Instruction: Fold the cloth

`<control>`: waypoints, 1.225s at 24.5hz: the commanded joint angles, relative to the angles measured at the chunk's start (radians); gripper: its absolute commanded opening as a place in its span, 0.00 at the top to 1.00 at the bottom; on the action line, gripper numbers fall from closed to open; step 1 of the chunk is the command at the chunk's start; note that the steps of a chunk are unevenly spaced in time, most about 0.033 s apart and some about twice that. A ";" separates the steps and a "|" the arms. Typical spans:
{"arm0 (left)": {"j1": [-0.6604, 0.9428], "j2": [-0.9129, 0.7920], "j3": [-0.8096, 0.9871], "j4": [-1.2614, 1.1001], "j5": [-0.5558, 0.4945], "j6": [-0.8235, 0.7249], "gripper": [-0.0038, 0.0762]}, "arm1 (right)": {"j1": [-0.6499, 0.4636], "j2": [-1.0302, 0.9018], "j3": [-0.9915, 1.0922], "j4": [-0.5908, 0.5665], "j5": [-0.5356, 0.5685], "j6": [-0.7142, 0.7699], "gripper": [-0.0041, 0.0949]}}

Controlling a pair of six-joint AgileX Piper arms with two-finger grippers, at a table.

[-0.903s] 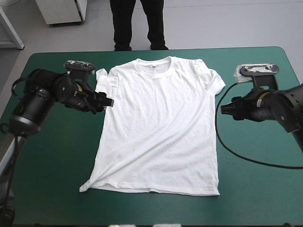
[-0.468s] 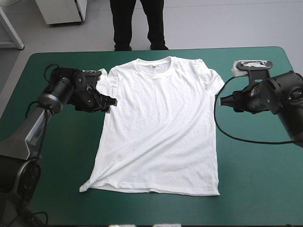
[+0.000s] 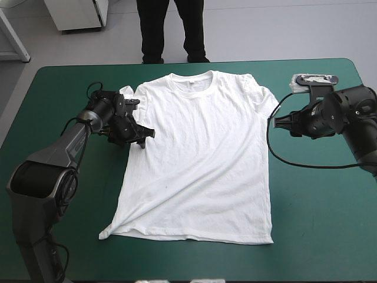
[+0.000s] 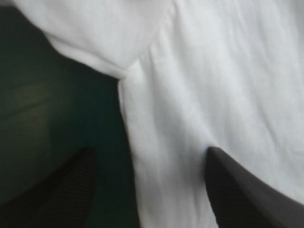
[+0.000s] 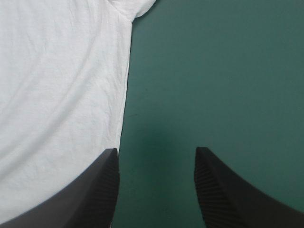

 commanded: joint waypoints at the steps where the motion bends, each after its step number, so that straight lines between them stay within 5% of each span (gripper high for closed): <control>1: 0.001 -0.009 -0.042 -0.009 -0.027 -0.002 0.47 | -0.007 -0.016 -0.034 -0.009 -0.045 -0.012 0.50; 6: 0.001 0.005 -0.042 -0.009 -0.013 0.016 0.96 | -0.007 0.007 -0.034 0.004 -0.045 -0.048 0.50; 20: 0.001 -0.008 -0.043 -0.026 0.012 0.025 0.96 | -0.007 0.300 -0.231 0.108 -0.045 -0.083 0.49; 30: 0.001 -0.008 -0.043 -0.063 -0.019 0.027 0.96 | -0.007 0.574 -0.239 0.151 -0.158 -0.083 0.50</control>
